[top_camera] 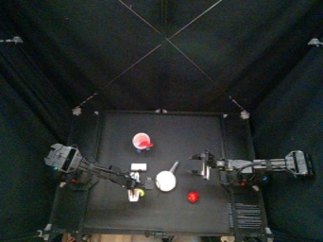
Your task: Grab starfruit
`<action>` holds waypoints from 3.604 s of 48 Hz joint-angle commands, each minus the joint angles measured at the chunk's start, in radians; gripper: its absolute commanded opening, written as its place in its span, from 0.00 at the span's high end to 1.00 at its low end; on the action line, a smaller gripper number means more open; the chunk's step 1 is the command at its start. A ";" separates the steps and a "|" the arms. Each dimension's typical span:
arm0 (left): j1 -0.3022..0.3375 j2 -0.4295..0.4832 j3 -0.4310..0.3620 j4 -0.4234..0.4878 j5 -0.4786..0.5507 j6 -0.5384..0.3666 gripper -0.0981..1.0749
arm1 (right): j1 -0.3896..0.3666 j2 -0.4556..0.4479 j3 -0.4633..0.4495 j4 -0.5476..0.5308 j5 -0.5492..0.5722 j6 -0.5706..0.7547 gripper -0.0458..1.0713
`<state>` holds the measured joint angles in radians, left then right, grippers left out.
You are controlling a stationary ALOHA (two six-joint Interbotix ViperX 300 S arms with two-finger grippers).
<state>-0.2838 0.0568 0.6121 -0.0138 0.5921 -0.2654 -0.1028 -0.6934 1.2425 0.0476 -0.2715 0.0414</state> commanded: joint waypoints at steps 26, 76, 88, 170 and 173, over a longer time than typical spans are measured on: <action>-0.002 0.005 -0.009 -0.011 -0.003 0.003 0.15 | -0.002 -0.002 -0.011 0.002 -0.005 0.000 0.07; -0.025 -0.126 -0.037 -0.084 0.224 -0.098 0.14 | -0.002 -0.002 -0.009 0.005 -0.005 0.002 0.07; -0.078 -0.094 -0.046 -0.084 0.259 -0.250 0.10 | -0.002 0.005 -0.011 0.008 -0.005 0.002 0.07; -0.089 -0.078 -0.057 0.353 0.183 -0.403 0.33 | -0.002 0.043 -0.026 0.003 -0.005 0.000 0.07; -0.081 -0.091 -0.054 0.371 0.178 -0.403 0.33 | -0.002 0.035 -0.026 0.005 -0.005 0.000 0.07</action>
<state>-0.3728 0.0031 0.5798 0.3252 0.7762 -0.6673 -0.1043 -0.6458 1.2410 0.0522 -0.2715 0.0414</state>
